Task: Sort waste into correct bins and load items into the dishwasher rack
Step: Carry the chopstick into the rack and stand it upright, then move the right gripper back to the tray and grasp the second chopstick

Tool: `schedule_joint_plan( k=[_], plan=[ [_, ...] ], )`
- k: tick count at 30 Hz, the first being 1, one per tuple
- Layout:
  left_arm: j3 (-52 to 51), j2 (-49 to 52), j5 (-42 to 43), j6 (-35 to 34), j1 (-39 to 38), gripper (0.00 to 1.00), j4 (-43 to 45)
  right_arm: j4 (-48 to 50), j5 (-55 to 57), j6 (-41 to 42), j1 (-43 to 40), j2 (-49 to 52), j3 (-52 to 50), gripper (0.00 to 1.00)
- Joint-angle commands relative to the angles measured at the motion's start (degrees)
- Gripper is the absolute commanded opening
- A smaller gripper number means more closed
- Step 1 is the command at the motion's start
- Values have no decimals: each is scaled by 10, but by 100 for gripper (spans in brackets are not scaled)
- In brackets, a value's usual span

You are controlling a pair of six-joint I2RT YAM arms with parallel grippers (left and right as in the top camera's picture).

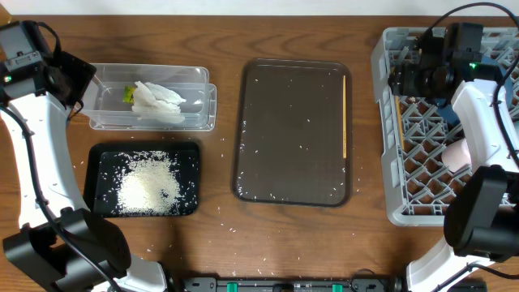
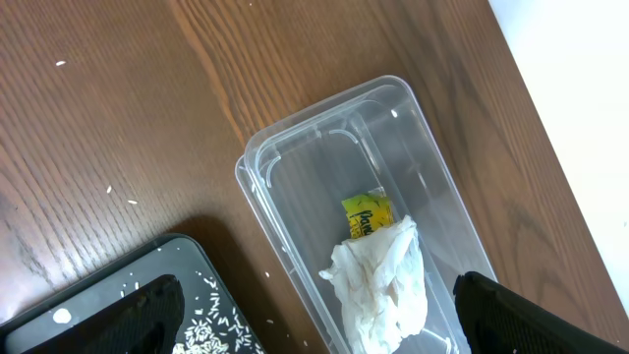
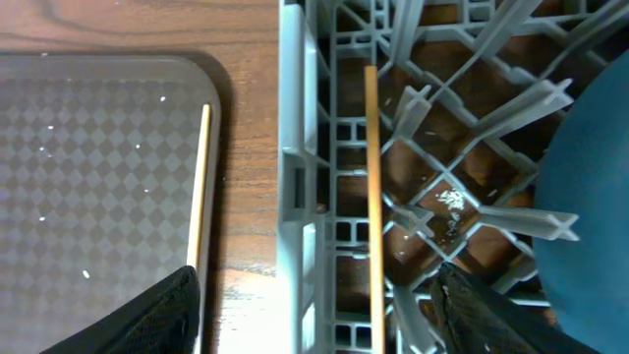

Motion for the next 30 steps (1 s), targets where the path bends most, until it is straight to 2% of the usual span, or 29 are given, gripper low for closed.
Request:
schedule_joint_plan(
  k=[1, 4, 5, 6, 8, 11, 16, 18, 21, 25, 30],
  plan=[
    [3, -4, -1, -5, 1, 91, -1, -1, -73, 15, 3, 1, -2, 75],
    [3, -4, -1, -5, 1, 91, -1, -4, -127, 15, 15, -2, -1, 74],
    [3, -4, -1, -5, 1, 91, -1, -7, -128, 15, 23, -4, -1, 70],
    [3, -4, -1, -5, 1, 91, -1, -10, -116, 16, 33, -6, -1, 65],
    [3, -4, -1, -5, 1, 91, -1, -16, -66, 31, 56, -9, -1, 62],
    [3, -4, -1, -5, 1, 91, -1, -23, 22, 52, 103, -10, -1, 64],
    [3, -4, -1, -5, 1, 91, -1, -27, 104, 99, 179, -9, -1, 70],
    [3, -4, -1, -5, 1, 91, -1, -27, 134, 127, 201, -8, -2, 68],
    [3, -4, -1, -5, 1, 91, -1, -27, 176, 165, 226, -3, -3, 60],
    [3, -4, -1, -5, 1, 91, -1, -26, 218, 189, 240, 18, -9, 59],
    [3, -4, -1, -5, 1, 91, -1, -24, 211, 191, 240, 71, -9, 60]
  ],
)
